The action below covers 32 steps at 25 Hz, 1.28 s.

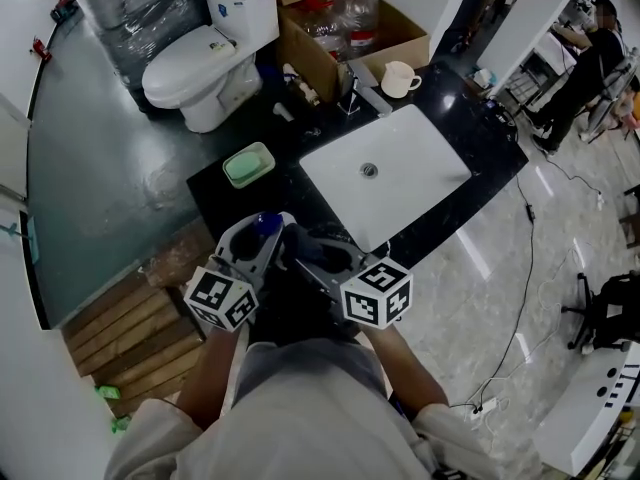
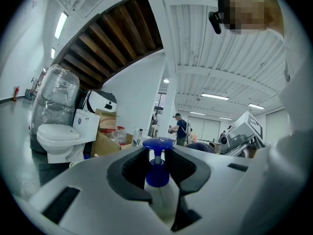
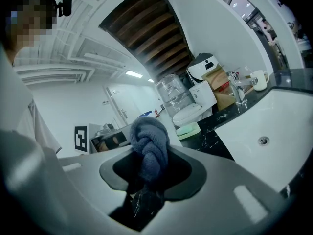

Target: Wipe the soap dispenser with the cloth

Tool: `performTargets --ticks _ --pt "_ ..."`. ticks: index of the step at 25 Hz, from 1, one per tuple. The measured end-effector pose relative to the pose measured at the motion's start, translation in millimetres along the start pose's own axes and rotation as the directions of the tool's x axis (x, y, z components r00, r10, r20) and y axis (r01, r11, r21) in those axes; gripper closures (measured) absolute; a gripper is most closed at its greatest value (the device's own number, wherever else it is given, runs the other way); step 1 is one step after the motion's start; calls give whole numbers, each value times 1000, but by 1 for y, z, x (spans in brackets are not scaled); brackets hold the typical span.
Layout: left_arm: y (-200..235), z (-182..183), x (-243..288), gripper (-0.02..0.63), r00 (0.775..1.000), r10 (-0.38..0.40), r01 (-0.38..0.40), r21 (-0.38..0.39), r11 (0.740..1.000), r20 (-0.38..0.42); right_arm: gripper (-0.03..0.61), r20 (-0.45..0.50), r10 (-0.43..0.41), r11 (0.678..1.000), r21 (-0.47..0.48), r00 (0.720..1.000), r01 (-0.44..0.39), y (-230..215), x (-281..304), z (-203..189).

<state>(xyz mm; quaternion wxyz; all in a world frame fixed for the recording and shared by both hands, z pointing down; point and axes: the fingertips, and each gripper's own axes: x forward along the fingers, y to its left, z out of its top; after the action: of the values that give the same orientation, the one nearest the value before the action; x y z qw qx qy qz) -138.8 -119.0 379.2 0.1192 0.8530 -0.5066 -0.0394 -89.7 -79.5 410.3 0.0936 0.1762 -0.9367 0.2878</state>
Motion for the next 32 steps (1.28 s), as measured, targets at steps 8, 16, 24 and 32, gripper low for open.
performTargets --ticks 8,16,24,32 --pt "-1 0 -2 517 1000 -4 4 0 1000 0 457 25 7 1000 6 1000 -7 2 -3 8" --pt "-2 -1 -1 517 1000 -7 7 3 1000 3 457 43 10 1000 7 999 -10 2 -6 14" --pt "-2 1 -2 517 1000 -8 8 -2 1000 5 457 63 13 1000 1 998 -13 2 -7 25" --pt "-3 0 -2 517 1000 -16 16 7 1000 2 457 106 17 1000 -7 994 -16 4 -11 40"
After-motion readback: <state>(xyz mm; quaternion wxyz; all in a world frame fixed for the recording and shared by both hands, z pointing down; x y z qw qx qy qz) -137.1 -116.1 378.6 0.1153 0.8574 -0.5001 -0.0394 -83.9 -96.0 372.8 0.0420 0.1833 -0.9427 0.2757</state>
